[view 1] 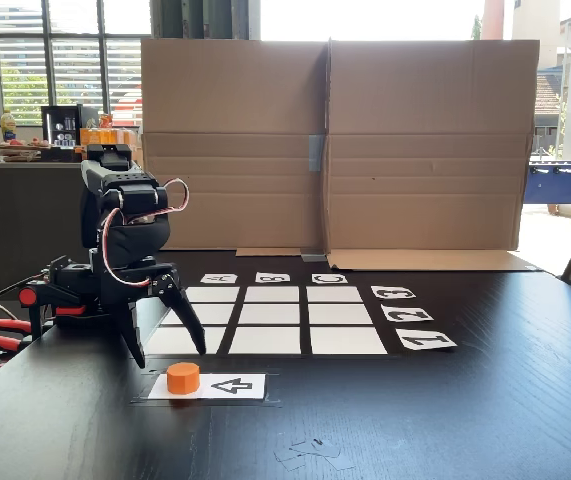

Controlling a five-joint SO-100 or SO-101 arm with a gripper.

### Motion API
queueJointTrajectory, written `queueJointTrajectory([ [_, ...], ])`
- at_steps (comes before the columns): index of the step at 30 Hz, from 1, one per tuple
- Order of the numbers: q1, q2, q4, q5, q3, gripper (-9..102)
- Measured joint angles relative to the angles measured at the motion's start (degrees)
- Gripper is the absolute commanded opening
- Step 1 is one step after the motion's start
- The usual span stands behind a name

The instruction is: Pick up the round, orange token and place it in the grid on square A1.

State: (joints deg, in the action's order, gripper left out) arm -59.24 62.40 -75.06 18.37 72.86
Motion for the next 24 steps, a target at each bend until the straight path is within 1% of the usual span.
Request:
queueJointTrajectory([
  [8,0.53,-4.04,0.88,0.00,-2.20,32],
  [24,2.11,-5.36,2.11,0.00,-2.20,32],
])
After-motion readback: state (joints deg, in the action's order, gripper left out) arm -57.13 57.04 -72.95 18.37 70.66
